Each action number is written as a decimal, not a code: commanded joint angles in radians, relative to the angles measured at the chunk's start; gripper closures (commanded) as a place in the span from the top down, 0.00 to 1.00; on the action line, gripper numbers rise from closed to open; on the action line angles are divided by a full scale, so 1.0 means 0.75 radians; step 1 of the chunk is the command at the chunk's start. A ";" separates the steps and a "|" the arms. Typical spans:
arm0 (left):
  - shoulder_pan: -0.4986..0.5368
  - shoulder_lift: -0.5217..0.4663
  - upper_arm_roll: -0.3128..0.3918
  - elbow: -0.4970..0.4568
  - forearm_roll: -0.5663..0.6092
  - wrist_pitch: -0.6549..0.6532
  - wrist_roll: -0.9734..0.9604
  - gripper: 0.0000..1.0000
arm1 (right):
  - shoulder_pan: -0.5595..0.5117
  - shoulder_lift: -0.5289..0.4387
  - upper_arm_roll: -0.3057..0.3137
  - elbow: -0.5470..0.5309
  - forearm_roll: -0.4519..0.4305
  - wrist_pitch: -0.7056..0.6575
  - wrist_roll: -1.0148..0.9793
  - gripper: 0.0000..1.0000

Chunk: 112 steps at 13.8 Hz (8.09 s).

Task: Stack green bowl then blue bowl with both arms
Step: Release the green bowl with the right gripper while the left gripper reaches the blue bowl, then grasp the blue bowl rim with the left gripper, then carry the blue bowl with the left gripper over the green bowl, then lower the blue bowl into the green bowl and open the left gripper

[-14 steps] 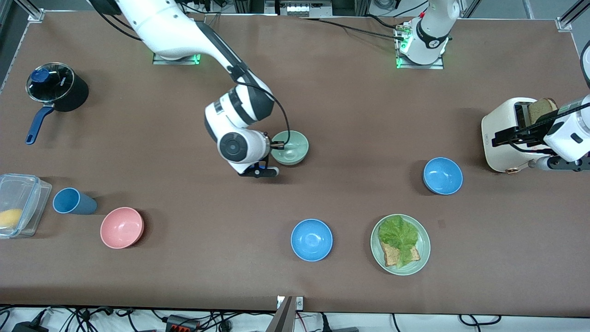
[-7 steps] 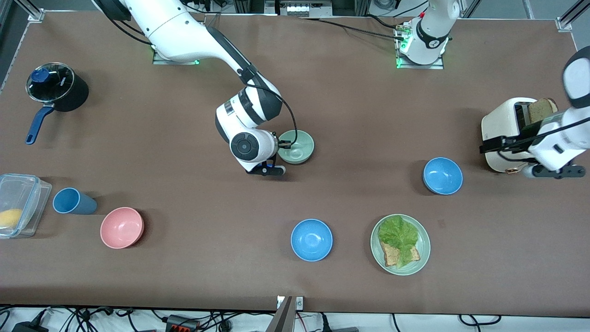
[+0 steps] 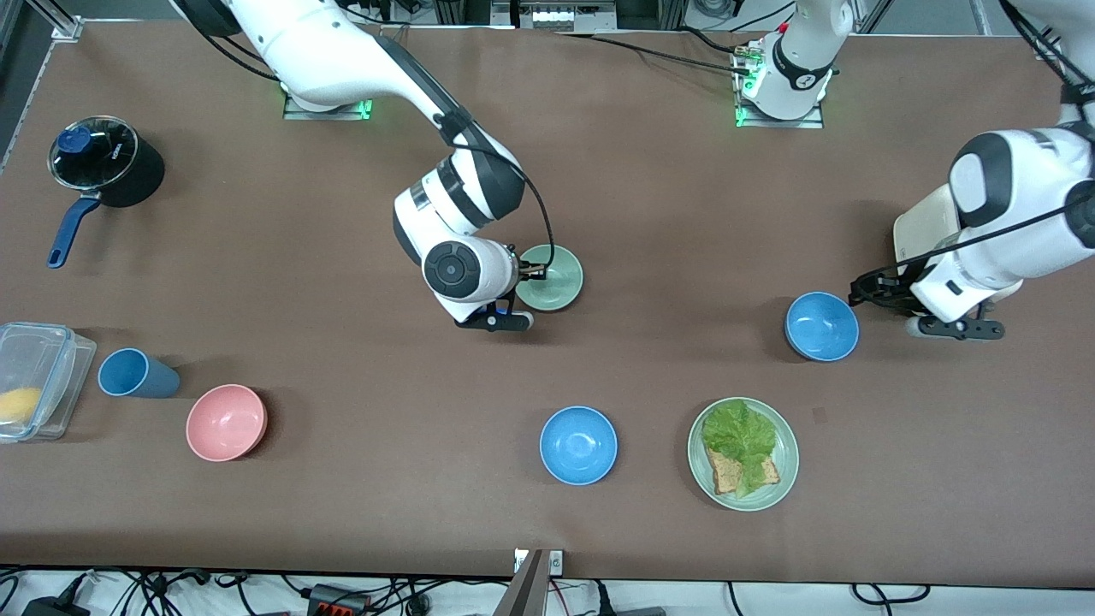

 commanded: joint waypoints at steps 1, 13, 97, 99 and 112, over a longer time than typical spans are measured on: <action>0.066 0.083 -0.015 -0.011 -0.026 0.109 0.145 1.00 | -0.019 -0.042 -0.056 0.141 -0.117 -0.152 0.021 1.00; 0.108 0.294 -0.017 0.003 -0.026 0.295 0.196 0.65 | -0.373 -0.363 -0.107 0.092 -0.296 -0.144 -0.175 1.00; -0.649 0.402 -0.524 0.281 0.250 0.228 -2.217 0.00 | -0.793 -0.873 -0.189 -0.473 -0.310 -0.068 -0.828 1.00; -0.649 0.402 -0.524 0.281 0.250 0.228 -2.217 0.00 | -0.795 -0.873 -0.189 -0.473 -0.312 -0.068 -0.828 1.00; -0.641 0.416 -0.514 0.267 0.254 0.228 -2.205 0.00 | -0.797 -0.873 -0.189 -0.473 -0.310 -0.066 -0.828 1.00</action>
